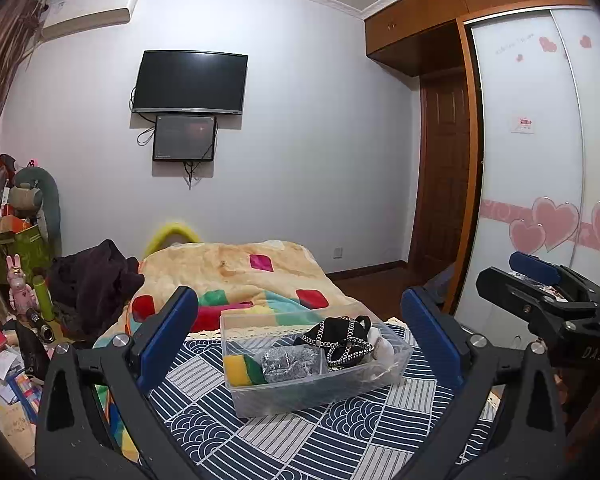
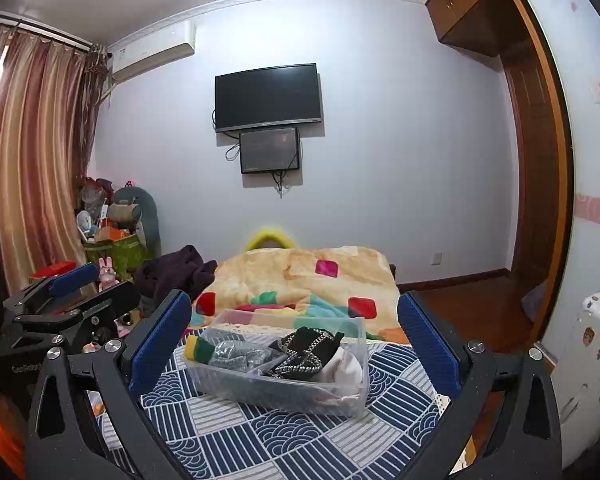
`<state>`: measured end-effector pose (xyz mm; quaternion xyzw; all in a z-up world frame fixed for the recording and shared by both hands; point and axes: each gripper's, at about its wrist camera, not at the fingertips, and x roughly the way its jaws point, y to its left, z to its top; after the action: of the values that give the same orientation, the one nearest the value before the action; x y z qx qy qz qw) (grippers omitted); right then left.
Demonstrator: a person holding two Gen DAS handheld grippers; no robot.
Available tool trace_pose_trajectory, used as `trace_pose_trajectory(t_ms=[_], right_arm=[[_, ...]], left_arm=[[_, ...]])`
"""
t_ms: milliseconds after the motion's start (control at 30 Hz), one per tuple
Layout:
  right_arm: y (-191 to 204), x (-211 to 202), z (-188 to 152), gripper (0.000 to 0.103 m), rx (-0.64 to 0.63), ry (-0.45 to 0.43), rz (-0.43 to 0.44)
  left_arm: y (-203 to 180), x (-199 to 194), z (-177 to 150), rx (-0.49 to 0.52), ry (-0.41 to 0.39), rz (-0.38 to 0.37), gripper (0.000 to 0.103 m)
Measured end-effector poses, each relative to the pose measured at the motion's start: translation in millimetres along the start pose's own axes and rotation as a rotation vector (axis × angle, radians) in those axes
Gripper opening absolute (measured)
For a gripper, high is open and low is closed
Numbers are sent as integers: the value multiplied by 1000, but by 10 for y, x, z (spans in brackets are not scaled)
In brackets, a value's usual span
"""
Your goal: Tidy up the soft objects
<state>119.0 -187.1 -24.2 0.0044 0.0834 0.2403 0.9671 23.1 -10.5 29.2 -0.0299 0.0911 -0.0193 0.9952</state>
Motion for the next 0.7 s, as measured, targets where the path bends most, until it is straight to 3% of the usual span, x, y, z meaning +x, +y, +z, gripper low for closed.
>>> trace_pose_trajectory(t_ms=[700], right_arm=[[-44,21,12,103,-3,-3,-4]], left_arm=[[39,36,-6,-17,22,-20,103]])
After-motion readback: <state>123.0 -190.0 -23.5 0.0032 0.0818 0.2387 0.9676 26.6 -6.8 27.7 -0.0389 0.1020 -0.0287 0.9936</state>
